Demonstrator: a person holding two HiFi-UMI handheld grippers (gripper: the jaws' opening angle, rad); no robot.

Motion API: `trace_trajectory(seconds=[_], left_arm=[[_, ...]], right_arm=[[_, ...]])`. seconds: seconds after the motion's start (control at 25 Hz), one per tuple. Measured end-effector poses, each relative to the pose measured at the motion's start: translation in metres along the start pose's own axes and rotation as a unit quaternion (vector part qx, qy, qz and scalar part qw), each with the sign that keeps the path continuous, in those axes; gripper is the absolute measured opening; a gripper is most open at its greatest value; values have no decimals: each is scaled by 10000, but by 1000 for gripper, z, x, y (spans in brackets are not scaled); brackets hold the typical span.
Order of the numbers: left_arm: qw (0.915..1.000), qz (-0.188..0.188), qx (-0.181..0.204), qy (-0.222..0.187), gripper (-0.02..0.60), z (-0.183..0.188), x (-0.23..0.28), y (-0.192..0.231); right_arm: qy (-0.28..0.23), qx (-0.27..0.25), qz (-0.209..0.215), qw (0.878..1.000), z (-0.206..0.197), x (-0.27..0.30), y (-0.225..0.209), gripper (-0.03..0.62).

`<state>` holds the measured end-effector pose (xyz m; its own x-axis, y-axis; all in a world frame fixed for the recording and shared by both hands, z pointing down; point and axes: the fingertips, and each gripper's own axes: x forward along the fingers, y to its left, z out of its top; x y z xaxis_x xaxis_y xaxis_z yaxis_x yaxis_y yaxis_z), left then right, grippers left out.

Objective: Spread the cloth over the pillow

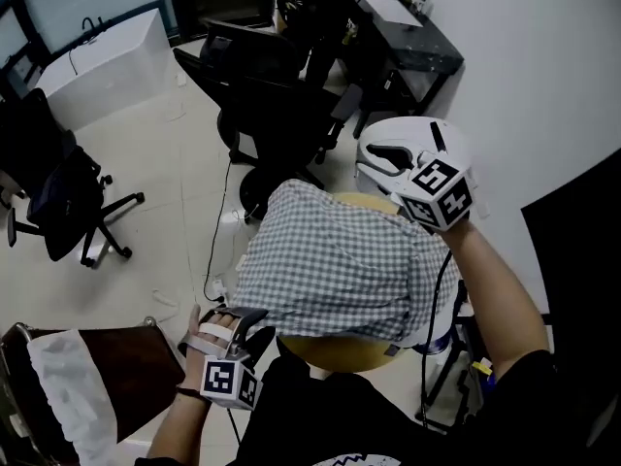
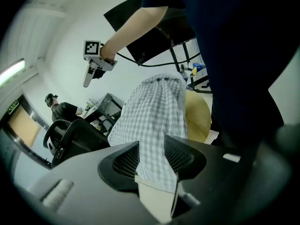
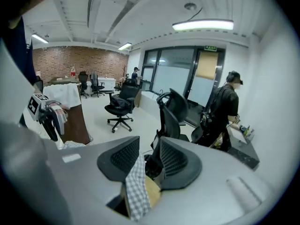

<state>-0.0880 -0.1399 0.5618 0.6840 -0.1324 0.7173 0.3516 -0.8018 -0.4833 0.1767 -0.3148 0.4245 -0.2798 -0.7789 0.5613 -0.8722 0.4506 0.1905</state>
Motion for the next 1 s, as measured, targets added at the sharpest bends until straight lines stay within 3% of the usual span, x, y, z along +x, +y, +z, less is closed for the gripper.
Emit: trace_trajectory(seconds=[0.16, 0.36, 0.64, 0.84, 1.0], left_arm=[[9981, -232, 8, -571, 155, 58, 19, -11], [9894, -567, -643, -1173, 155, 144, 61, 5], [9805, -905, -1446, -976, 155, 204, 144, 50], [9822, -1143, -1442, -388, 155, 213, 195, 56], [9776, -1299, -1622, -336, 155, 214, 226, 60]], right_arm=[[-296, 71, -444, 9985, -23, -92, 8, 147], [-378, -92, -775, 9962, -78, -185, 35, 147], [-459, -126, -1163, 9921, -154, -277, 81, 147], [-573, 350, -1367, 9883, -194, -321, 106, 147], [-666, 957, -1516, 9815, -221, -337, 121, 147]])
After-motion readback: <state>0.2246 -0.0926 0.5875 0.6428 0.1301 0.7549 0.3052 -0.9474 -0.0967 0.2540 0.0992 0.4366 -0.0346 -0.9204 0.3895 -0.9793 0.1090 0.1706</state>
